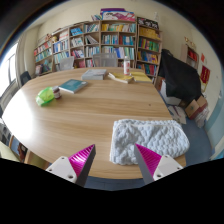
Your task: Fold towel
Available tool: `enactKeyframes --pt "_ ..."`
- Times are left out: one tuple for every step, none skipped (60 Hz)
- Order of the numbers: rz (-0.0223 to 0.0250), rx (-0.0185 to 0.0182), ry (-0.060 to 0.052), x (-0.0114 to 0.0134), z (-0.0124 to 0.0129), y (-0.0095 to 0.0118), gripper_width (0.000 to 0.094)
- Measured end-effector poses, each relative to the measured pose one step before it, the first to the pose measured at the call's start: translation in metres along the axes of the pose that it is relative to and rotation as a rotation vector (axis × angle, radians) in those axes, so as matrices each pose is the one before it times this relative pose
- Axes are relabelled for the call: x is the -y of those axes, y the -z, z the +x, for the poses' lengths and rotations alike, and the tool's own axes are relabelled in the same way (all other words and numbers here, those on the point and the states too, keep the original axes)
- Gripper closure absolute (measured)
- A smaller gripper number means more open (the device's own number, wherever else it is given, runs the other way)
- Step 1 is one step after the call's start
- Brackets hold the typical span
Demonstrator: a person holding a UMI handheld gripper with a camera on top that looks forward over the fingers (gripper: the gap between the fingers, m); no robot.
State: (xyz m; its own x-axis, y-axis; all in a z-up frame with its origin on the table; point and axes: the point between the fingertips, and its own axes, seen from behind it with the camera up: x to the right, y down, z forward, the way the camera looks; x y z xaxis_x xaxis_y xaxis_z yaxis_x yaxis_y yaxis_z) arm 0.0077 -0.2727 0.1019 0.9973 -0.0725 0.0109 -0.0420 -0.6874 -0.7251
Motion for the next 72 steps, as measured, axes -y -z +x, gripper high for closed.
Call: enactKeyframes --pt "-0.01243 -0.0049 0.0114 -0.00546 0.00523 -0.00833 0.0125" --pt "-0.0031 0.00276 0.0078 -0.00375 0.0039 -0.00887 0.0123" --pt "0.00039 0.00658 0.005 -0.00293 0.0015 -0.00873 0.0128" --pt "-0.00156 0.00803 0.0026 -0.00358 0.00128 -0.00851 0.0133" --pt "-0.00686 0.00826 0.0017 -0.00484 0.00064 -0.0082 0.0134" --pt "-0.01054 0.00856 0.0027 -0.00521 0.0005 -0.00769 0.0134" --pt "-0.01288 0.00842 0.0053 -0.00567 0.00052 -0.00762 0.0136" --pt "-0.01258 0.00214 0.01 -0.00654 -0.00004 -0.00978 0.0139" --pt "-0.01177 0.00838 0.0103 -0.00254 0.00115 -0.00765 0.0144" --pt "-0.01065 0.00447 0.0119 -0.00426 0.00063 -0.00598 0.0146" --pt "-0.00886 0.00153 0.0134 -0.00595 0.00018 -0.00334 0.0146" --pt "-0.0032 0.00124 0.0138 -0.00251 0.0004 -0.00394 0.0149" --pt "0.00306 0.00171 0.0132 -0.00086 -0.00017 -0.00307 0.015" --pt "0.0074 0.00249 0.0136 -0.00008 -0.00068 -0.00243 0.0152" --pt "0.00823 0.00202 0.0143 0.00016 -0.00065 -0.00188 0.0151" --pt "0.00081 -0.00213 0.0145 0.00163 -0.00236 0.00016 0.0153" --pt "0.00137 -0.00338 0.0142 -0.0028 0.00201 -0.00271 0.0161" --pt "-0.00302 -0.00543 0.0116 -0.00297 0.00119 -0.00289 0.0175" --pt "-0.00907 -0.00475 0.0123 -0.00403 0.00099 -0.00259 0.0196" --pt "0.01992 0.01157 0.0001 0.0026 -0.00294 0.00187 0.0225" --pt "0.01205 0.00251 -0.0041 0.002 0.0007 -0.00245 0.0287" --pt "-0.00433 -0.0025 0.0021 -0.00215 0.00149 -0.00023 0.0341" --pt "0.00374 -0.00021 0.0001 0.00062 0.00077 0.00028 0.0396" --pt "-0.00299 -0.00452 0.0029 0.00005 0.00091 0.00085 0.0455" --pt "-0.00366 -0.01375 0.0089 -0.00111 0.00442 -0.00282 0.0518" --pt "-0.0046 -0.01323 0.0071 -0.00045 0.00368 0.00058 0.0585" --pt "-0.00664 -0.01061 0.0078 -0.00083 0.00197 -0.00131 0.0658" --pt "-0.00335 -0.01226 0.0066 -0.00038 0.00353 0.00024 0.0682" --pt "0.00018 -0.01482 0.0052 -0.0002 0.00455 -0.00025 0.08" --pt "0.00467 -0.01006 0.0014 0.00027 0.00279 -0.0004 0.0838" --pt "0.01006 -0.0003 -0.0041 0.00115 0.0003 0.00019 0.0858" --pt "0.01023 0.00388 -0.0065 0.00079 -0.00049 0.00027 0.0873" --pt "0.00601 0.00214 -0.0028 0.0 0.00014 0.00029 0.0886" --pt "0.00409 0.00064 0.0038 -0.00113 0.00315 -0.00009 0.0888" --pt "0.00374 0.00115 0.0054 0.00253 -0.00313 0.00112 0.0892" --pt "0.00234 0.0036 0.0063 0.00084 -0.00013 0.00146 0.0893" --pt "0.00054 0.00527 0.0035 0.00089 -0.00021 0.00162 0.0894" --pt "-0.00165 0.00717 -0.0011 0.00099 -0.00027 0.00211 0.0894" --pt "-0.00019 0.00809 -0.0077 0.00227 0.00045 0.00265 0.0894" --pt "0.00384 0.00845 -0.0148 0.00362 0.00076 0.00321 0.0895" --pt "0.00622 0.00762 -0.0186 0.00473 0.00158 0.00403 0.0894" --pt "0.00843 0.00353 -0.0189 0.00285 0.00197 0.00488 0.0894" --pt "0.00724 0.00568 -0.0213 0.00661 0.00287 0.00378 0.0894" --pt "0.01048 0.00332 -0.0185 0.00626 0.00491 0.00477 0.0895" --pt "0.01239 0.00186 -0.0188 0.00765 0.00449 0.00498 0.0895" --pt "0.01276 0.00002 -0.0188 0.00753 0.0055 0.00619 0.0895" --pt "0.01001 0.00181 -0.0211 0.00741 0.00529 0.0053 0.0895" --pt "0.00833 0.00438 -0.0236 0.00723 0.00478 0.00526 0.0896" --pt "0.00752 0.00677 -0.0265 0.00708 0.00444 0.00501 0.0896" --pt "0.00593 0.00909 -0.0309 0.00871 0.00279 0.00565 0.0896" --pt "0.00393 0.01414 -0.0368 0.00616 0.00366 0.0051 0.0896" --pt "0.00135 0.0133 -0.0374 0.00632 0.00191 0.00762 0.0896" --pt "0.00351 0.017 -0.0376 0.00693 0.00339 0.00517 0.0895" --pt "0.00528 0.01679 -0.0319 0.00681 0.0058 0.00251 0.0896" --pt "0.00494 0.0074 -0.0203 0.00667 0.00581 0.00459 0.0895" --pt "0.0044 -0.00172 -0.0087 0.00536 0.00763 0.00406 0.0896" --pt "0.00302 -0.00819 -0.0019 0.00557 0.00922 0.00429 0.0896" --pt "0.00254 -0.01453 0.0019 0.00468 0.01115 0.00318 0.0895" --pt "0.00148 -0.01503 0.0014 0.00505 0.01275 0.00029 0.0896" --pt "0.00329 -0.02151 0.0058 0.00194 0.01213 0.00314 0.0895" --pt "0.00543 -0.01845 0.0043 0.00086 0.00964 -0.00139 0.0895" --pt "0.00271 -0.01662 0.0029 0.00117 0.01046 -0.00031 0.0895" --pt "-0.00029 -0.01618 0.0015 -0.0006 0.01083 -0.00152 0.0895" --pt "-0.00607 -0.01683 -0.0001 -0.0025 0.0104 -0.00228 0.0896" --pt "-0.01446 -0.01584 -0.0012 -0.00346 0.01233 -0.00078 0.0897" --pt "-0.01742 -0.01669 -0.0007 -0.00582 0.00957 -0.00325 0.0896" --pt "-0.01532 -0.01486 -0.001 -0.00646 0.01223 -0.00181 0.0896" --pt "-0.01399 -0.01638 -0.002 -0.00476 0.00864 -0.00359 0.0896" --pt "-0.00812 -0.01647 -0.003 -0.00266 0.00602 -0.00447 0.0896" --pt "-0.00928 -0.0142 -0.0047 -0.00422 0.00634 -0.00494 0.0896" --pt "-0.01178 -0.01418 -0.0052 -0.00469 0.00612 -0.00408 0.0896" --pt "-0.01555 -0.01392 -0.0066 -0.00626 0.00776 -0.00303 0.0895"
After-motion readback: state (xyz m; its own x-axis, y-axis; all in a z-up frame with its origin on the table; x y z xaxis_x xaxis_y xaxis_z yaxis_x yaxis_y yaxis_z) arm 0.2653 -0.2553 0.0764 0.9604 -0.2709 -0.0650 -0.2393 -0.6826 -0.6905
